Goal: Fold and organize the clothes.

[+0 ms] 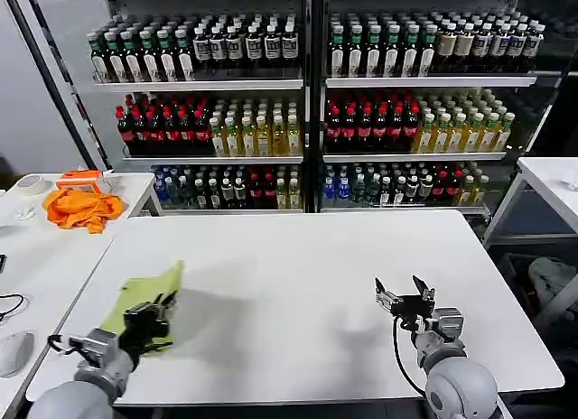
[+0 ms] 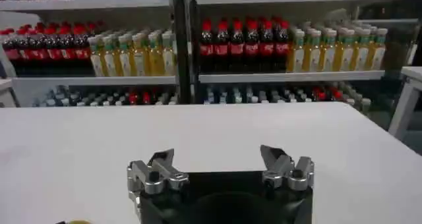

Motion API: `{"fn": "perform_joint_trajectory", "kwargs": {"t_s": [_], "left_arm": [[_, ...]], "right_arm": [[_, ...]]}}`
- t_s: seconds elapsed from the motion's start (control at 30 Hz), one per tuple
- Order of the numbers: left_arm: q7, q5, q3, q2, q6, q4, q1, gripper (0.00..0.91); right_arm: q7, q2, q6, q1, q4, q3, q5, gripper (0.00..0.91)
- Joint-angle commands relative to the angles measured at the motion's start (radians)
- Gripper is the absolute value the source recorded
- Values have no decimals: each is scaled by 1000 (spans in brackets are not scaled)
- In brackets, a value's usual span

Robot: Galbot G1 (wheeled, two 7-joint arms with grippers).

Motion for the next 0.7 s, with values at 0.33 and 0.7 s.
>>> {"fn": "perform_joint_trajectory", "kwargs": {"t_s": [0.33,0.7], "left_arm": [[-134,-20,512,-230,60,114,-316,20],[-171,-156,583,-404,-119,233,-353,907]], "right_arm": [[-1,0,2,6,-1,16,0,907],[-19,21,25,25,-11,-28,29,907]]}}
